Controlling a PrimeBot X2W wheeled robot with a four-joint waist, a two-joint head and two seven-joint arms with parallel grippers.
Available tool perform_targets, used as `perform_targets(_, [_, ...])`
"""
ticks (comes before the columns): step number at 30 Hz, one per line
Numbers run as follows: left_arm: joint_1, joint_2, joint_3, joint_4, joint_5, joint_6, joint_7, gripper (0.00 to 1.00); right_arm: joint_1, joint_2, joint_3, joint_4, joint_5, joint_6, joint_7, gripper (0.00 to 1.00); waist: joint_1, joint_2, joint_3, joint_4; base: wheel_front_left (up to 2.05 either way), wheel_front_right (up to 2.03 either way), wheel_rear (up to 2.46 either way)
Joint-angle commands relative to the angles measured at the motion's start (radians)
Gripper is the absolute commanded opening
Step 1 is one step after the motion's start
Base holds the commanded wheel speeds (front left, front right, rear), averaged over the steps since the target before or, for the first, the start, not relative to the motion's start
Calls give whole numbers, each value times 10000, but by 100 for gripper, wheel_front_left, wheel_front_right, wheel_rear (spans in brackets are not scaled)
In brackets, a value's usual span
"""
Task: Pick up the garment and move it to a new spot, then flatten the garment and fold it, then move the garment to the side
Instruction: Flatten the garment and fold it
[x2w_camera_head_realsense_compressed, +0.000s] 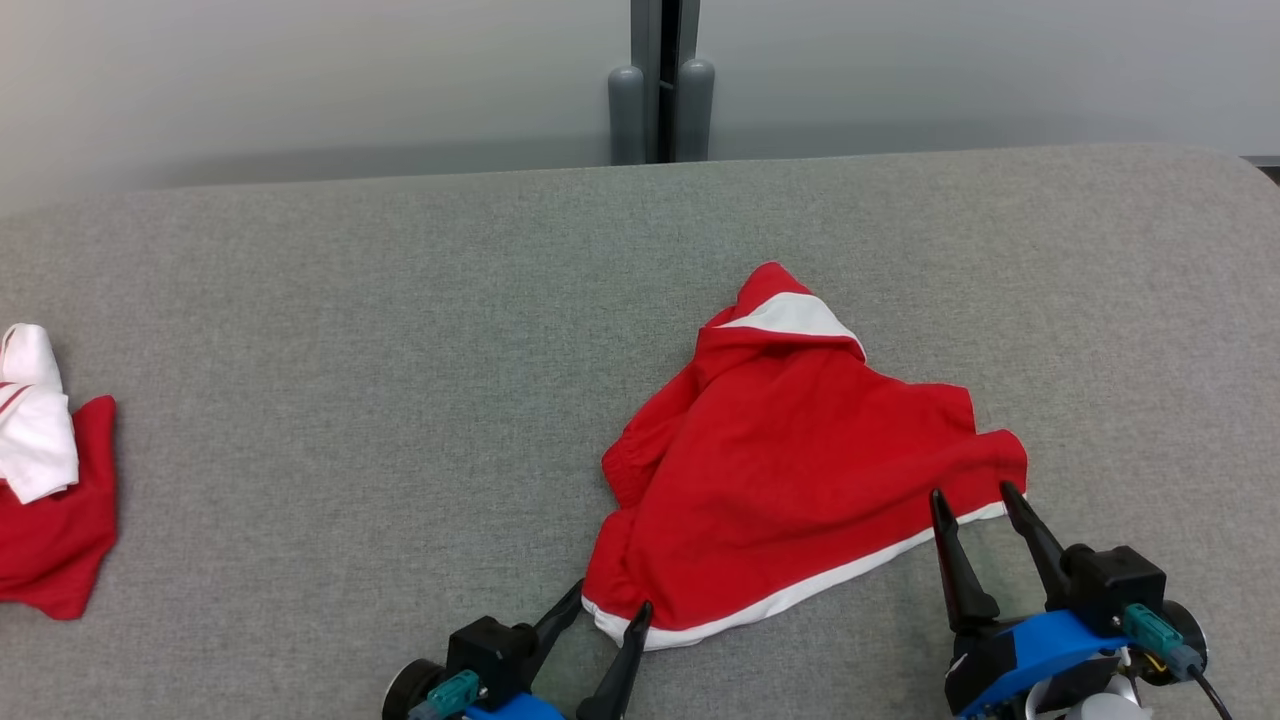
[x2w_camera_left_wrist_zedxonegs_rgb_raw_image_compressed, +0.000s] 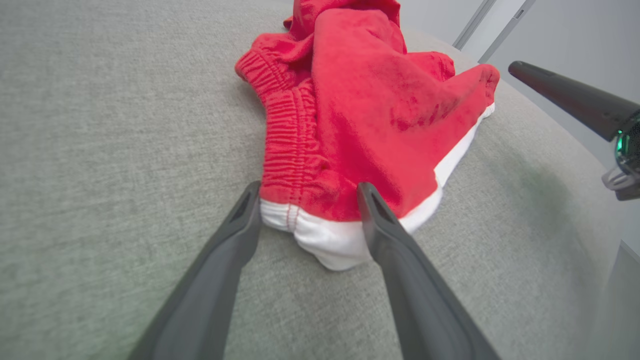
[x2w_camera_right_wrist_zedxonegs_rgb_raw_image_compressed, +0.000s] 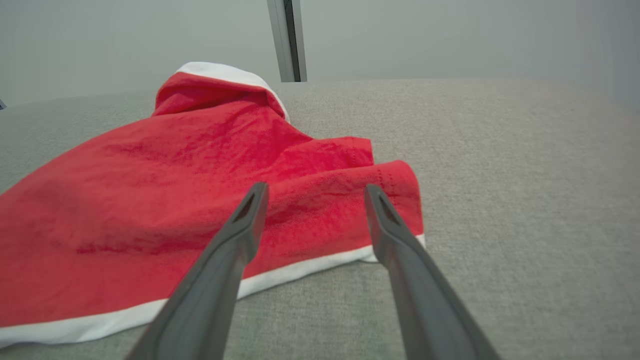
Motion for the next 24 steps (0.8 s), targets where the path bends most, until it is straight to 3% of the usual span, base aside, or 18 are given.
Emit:
perform_targets(1, [21, 100, -116, -85, -130, -11, -31, 100, 25, -16, 18, 21, 57, 1, 0, 100, 0, 0, -30, 17, 0, 0, 0])
perform_targets(23, [-421, 1109, -2364, -1569, -2076, -11, -31, 100, 16, -15, 221, 108, 285, 1, 0, 100, 0, 0, -124, -34, 0, 0, 0])
perform_targets(24, [-453, 1124, -2375, -1573, -2114, -11, -31, 74, 21, -15, 230, 105, 293, 1, 0, 100, 0, 0, -121, -37, 0, 0, 0])
